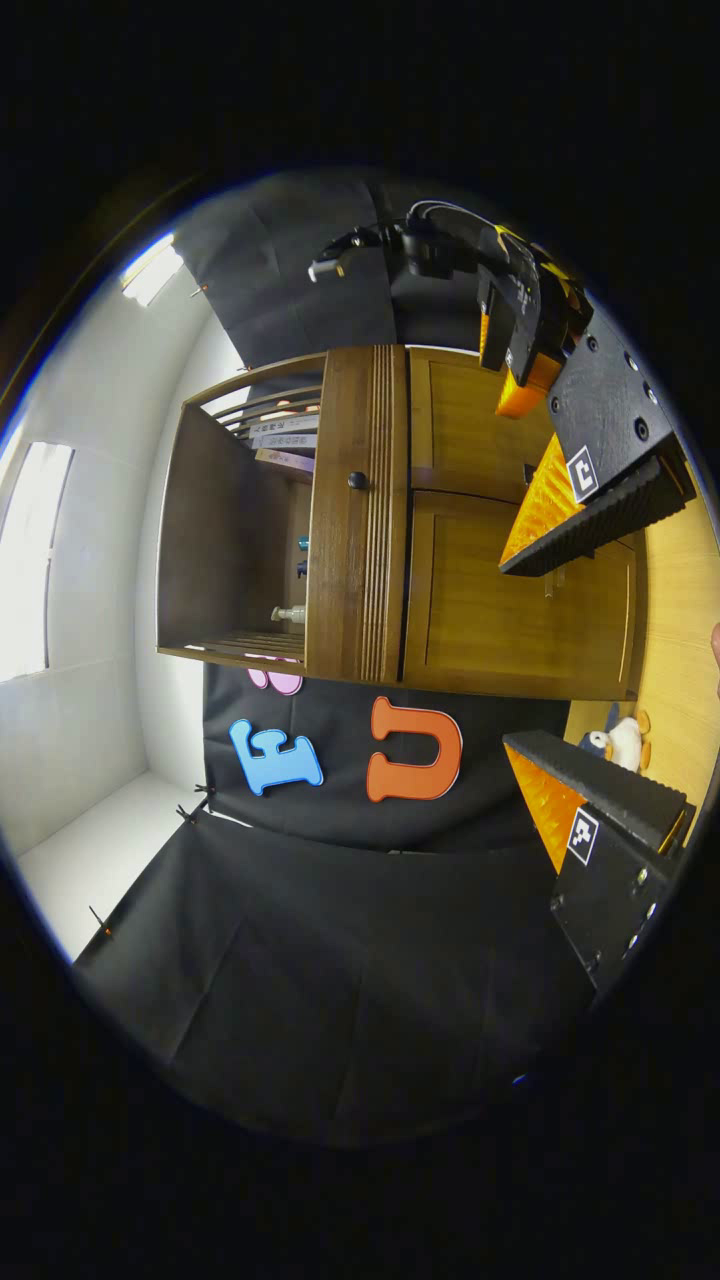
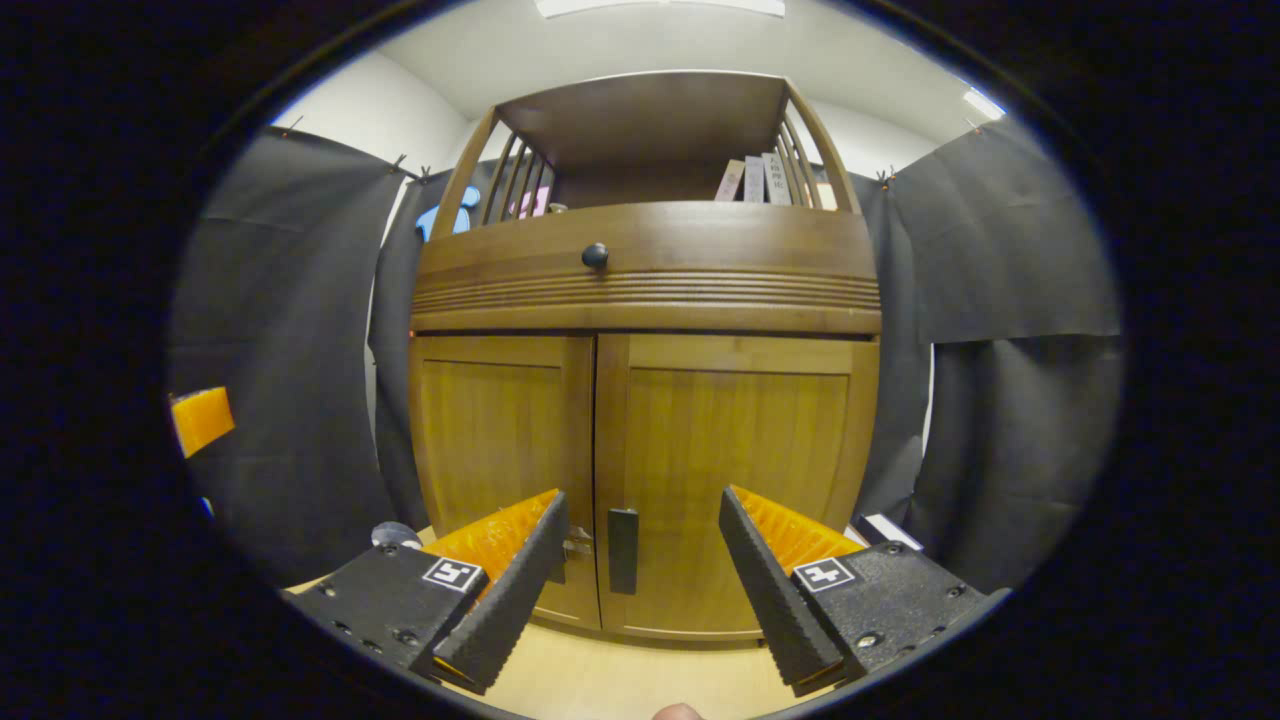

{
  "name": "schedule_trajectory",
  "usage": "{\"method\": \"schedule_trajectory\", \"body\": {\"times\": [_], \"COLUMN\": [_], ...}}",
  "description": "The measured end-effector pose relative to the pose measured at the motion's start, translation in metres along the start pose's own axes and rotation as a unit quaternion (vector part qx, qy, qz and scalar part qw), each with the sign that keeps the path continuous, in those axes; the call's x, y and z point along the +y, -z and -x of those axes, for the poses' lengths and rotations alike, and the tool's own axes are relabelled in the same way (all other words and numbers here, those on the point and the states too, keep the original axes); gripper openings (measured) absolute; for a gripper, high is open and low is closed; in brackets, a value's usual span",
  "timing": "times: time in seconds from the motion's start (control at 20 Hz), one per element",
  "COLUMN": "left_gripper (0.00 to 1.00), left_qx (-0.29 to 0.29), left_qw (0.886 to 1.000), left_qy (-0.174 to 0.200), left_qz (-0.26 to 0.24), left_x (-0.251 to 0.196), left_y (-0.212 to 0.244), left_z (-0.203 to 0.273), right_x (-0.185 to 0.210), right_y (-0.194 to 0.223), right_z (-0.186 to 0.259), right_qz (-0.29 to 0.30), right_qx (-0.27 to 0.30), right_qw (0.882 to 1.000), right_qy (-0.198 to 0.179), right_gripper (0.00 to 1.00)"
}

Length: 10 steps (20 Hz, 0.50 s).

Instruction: Open the right door of the double-door shoe cabinet with the right hand, and open the left door with the left hand.

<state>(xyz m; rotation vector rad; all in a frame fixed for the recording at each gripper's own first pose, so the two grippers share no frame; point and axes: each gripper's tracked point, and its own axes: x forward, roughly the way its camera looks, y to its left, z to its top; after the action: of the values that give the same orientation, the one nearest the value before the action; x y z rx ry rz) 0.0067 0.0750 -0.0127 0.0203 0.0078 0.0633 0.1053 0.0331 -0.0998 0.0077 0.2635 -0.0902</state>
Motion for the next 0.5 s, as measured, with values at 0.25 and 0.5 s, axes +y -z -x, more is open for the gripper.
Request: {"method": "schedule_trajectory", "body": {"times": [0.25,0.5], "left_gripper": [0.95,0.95], "left_qx": [0.007,0.010], "left_qw": [1.000,0.999], "left_qy": [-0.021,-0.042], "left_qz": [0.002,0.001], "left_x": [0.019,0.036], "left_y": [0.007,0.009], "left_z": [-0.001,0.000], "right_x": [0.006,0.005], "right_y": [0.039,0.078], "right_z": [-0.047,-0.090], "right_qz": [-0.006,-0.024], "right_qx": [0.051,0.097], "right_qw": [0.999,0.995], "right_qy": [-0.001,0.008], "right_gripper": [0.97,0.93]}}
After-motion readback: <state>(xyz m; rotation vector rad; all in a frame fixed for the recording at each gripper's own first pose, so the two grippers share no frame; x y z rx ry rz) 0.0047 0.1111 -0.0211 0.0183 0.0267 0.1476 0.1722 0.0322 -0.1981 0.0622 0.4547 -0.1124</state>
